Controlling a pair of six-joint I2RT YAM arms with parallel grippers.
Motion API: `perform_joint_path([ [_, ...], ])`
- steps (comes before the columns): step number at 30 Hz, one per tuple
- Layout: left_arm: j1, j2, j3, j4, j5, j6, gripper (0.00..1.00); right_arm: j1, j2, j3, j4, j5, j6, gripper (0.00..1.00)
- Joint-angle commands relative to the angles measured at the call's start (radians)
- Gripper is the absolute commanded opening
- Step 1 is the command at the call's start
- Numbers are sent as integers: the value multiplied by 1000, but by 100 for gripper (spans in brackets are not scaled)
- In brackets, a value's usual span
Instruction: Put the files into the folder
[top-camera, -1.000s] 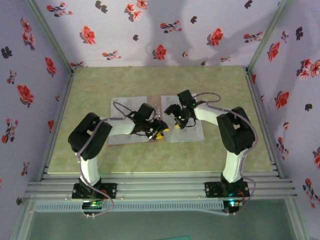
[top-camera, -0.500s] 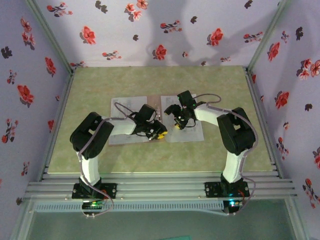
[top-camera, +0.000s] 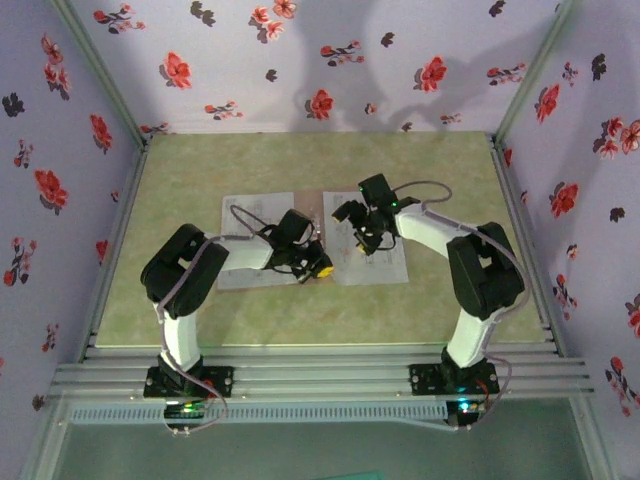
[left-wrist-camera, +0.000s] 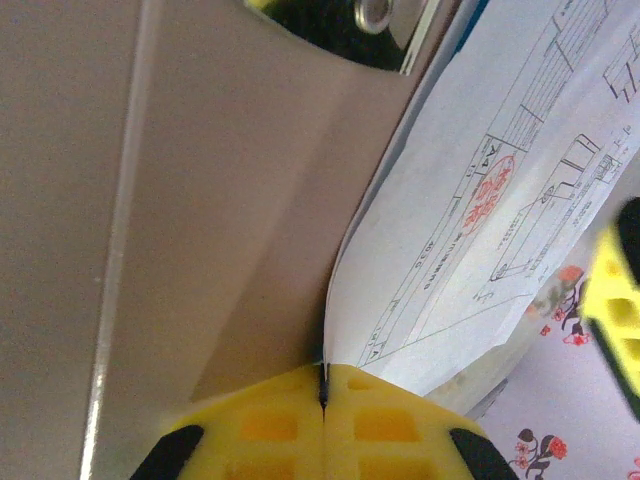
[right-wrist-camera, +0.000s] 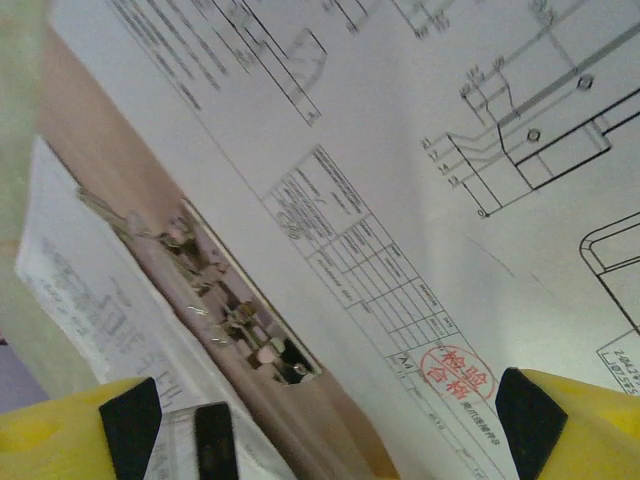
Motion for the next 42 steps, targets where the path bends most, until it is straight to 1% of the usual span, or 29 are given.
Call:
perform_joint_path([
  [1,5,-23,12,-20,-2,-13,0,-30,-46,32,-69,48,-38,90],
  [10,28,-63,-14,-13,-3,-36,0,-46,-47,31,-71,45,-56,90],
  [13,30,-89,-31,-13,-27,-37,0,-46,-43,30,-68,41,-58,90],
  [19,33,-100,-50,-4,-38,-48,0,-45,-42,27,-60,34,-56,90],
  [30,49,-90,-67,21,-44,-51,0,-41,-37,29,-53,25,-59,90],
  [42,58,-71,-38,-1,-45,-37,0,-39,-34,36,-58,28,-65,90],
])
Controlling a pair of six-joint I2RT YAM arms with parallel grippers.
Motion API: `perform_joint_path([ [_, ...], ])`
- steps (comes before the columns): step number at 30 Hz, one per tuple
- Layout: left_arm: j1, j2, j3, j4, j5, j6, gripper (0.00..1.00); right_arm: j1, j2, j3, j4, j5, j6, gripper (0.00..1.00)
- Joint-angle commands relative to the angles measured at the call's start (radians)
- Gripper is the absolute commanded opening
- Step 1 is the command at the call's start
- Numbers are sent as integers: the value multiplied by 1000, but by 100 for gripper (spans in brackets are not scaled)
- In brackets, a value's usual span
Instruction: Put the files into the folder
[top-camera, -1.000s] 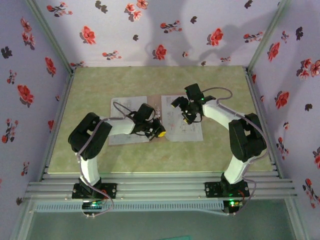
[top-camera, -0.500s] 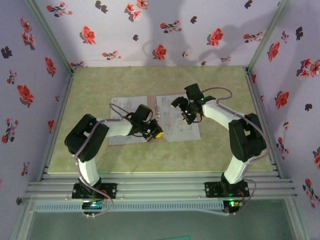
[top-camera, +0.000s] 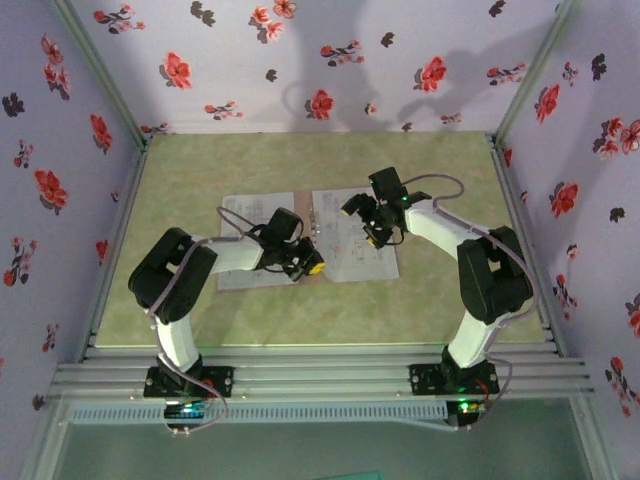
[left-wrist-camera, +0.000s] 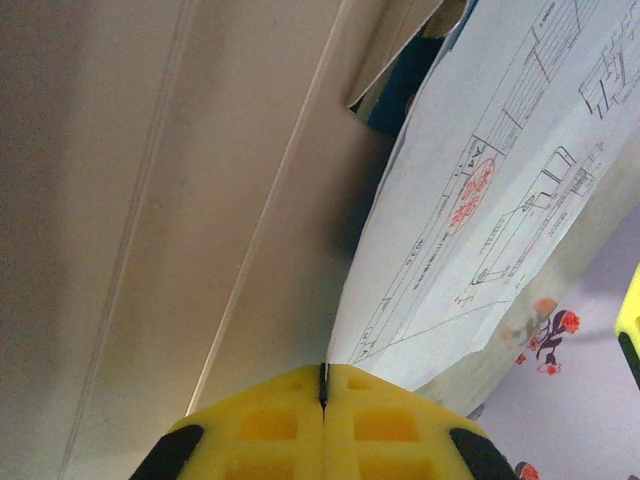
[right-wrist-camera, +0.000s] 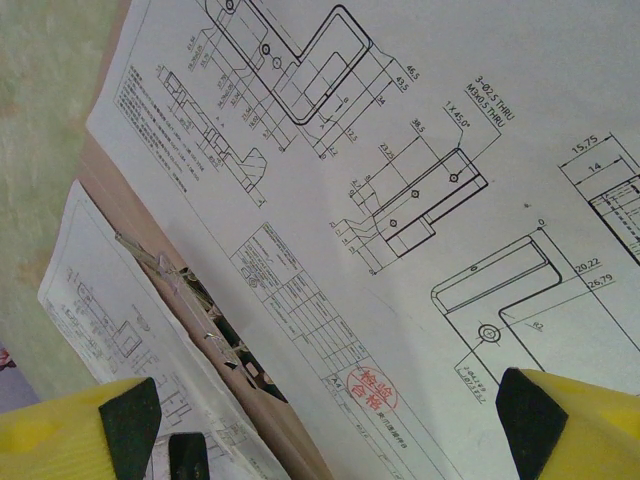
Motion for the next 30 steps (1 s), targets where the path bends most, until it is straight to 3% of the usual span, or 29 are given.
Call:
perform_joint_path([
  [1,10,1,19,-2,-12,5,0,5,1,24,-11,2,-19,90],
  [30,11,-1,-2,-5,-28,3,0,6,-6,20,-19,6,-24,90],
])
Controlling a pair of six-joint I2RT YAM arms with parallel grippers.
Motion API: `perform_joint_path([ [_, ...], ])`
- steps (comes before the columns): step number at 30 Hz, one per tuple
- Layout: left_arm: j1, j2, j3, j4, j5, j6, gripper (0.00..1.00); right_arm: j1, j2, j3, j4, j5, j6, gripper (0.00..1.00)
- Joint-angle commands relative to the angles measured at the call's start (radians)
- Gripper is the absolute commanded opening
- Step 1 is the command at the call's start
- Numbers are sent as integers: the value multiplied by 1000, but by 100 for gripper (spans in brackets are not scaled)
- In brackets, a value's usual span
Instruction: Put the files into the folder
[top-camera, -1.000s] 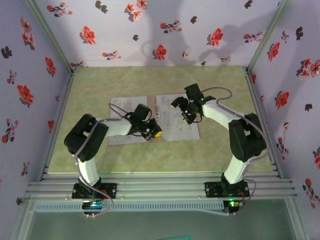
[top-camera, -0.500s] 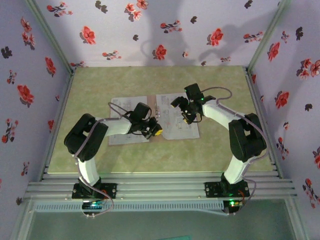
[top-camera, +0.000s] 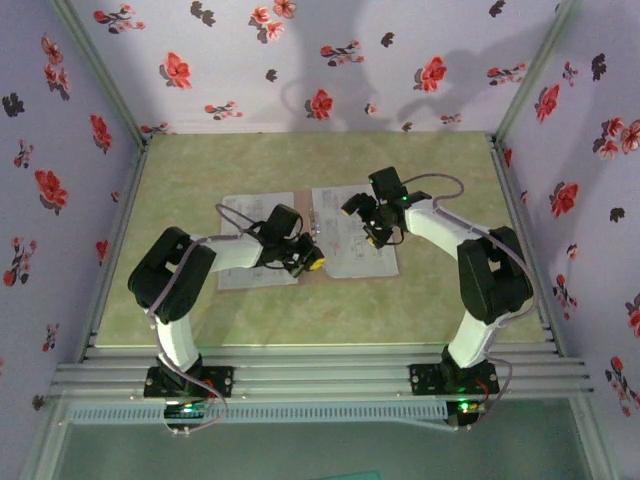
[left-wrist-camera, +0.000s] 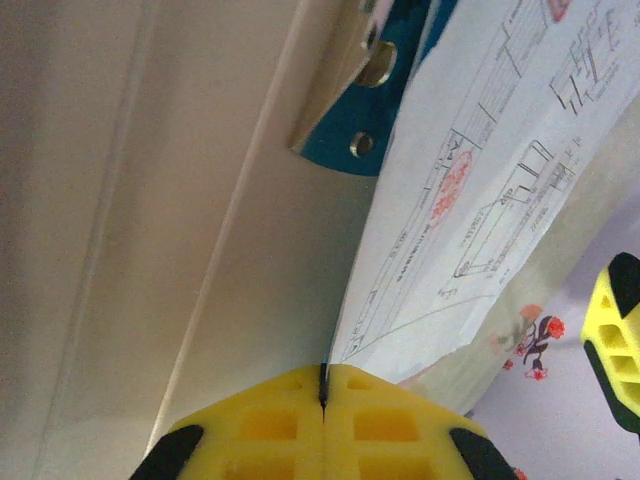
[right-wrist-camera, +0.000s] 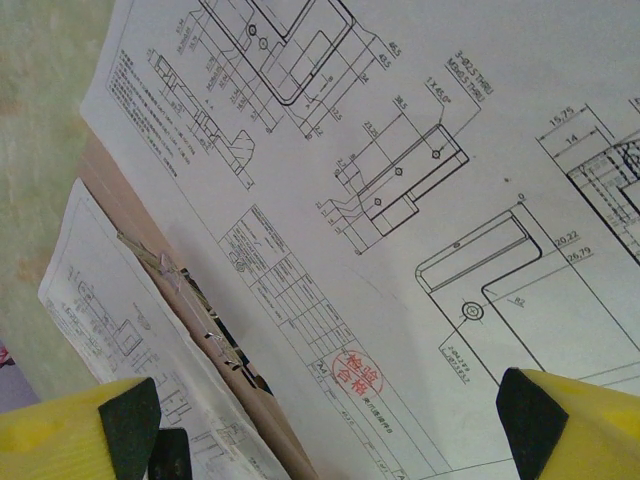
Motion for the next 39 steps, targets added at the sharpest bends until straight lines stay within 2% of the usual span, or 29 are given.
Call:
perform_joint_path([
  [1,1,-3,-23,-6,-21,1,0,6,-6,17,-19,6,-17,90],
  [19,-11,-14,-20,-3,-39,-19,0,7,-8,33,-36,5,-58,91],
  [24,-16,-23,-23,0,-45,-28,8,8,13,81,-58,-3,-110,90],
  [30,-24,-26,-22,3,-49,-37,23,22,86,200,-112,-22,-220,88],
  [39,-29,-118,-26,-100,-113,-9,41,47,232,397,-153,-29,-324,77],
])
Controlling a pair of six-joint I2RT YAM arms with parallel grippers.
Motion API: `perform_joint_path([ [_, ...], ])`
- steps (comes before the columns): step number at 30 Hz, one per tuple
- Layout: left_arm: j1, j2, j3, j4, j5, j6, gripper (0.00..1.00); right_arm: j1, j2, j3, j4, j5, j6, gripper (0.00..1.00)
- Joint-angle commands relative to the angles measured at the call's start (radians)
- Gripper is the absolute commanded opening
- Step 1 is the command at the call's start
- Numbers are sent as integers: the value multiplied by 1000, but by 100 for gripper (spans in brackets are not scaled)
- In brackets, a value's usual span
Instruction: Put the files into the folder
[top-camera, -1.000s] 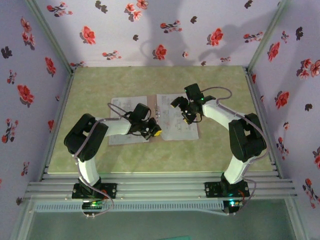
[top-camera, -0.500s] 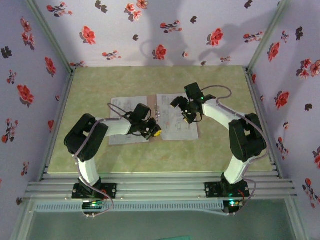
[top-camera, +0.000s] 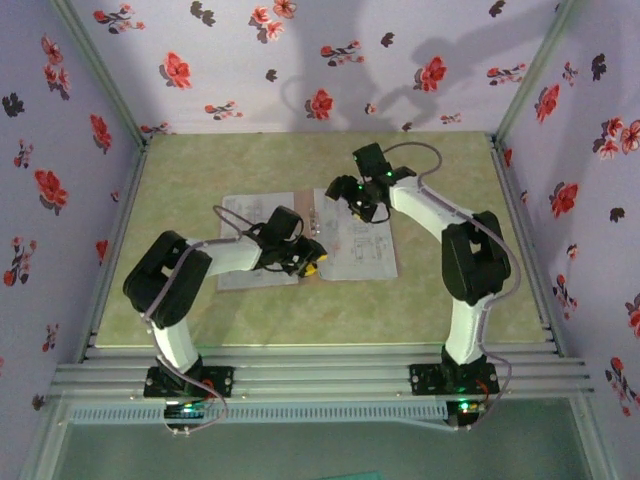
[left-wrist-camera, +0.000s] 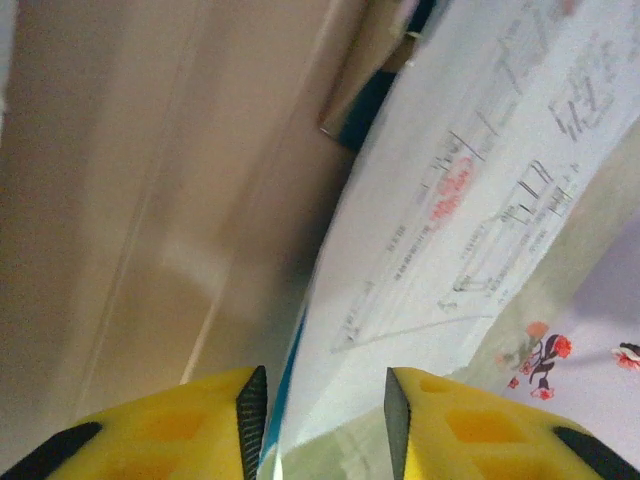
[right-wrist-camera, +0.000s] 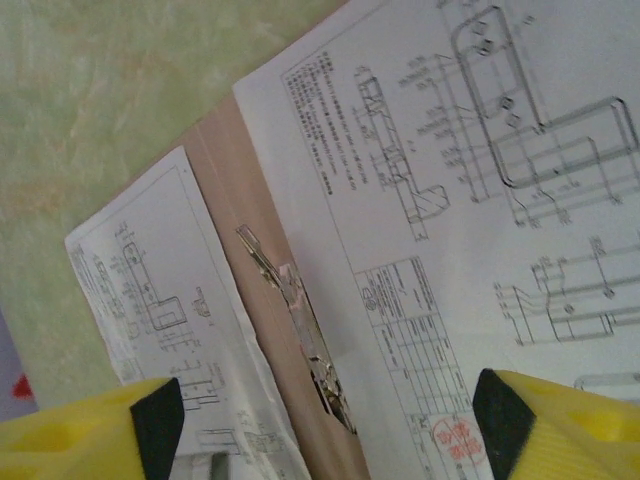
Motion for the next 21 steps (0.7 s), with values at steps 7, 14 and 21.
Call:
perform_joint_path([
  [7,65,-166,-51,-193,-97,74,42,41,220,268,-29,-58,-126,75],
  [14,210,-179,-101,-212,-76,143,34,59,384,454,-67,-91,-197,75],
  [21,310,-149,-121,-260,-84,221,31,64,463,535,-91,-93,-253,76],
])
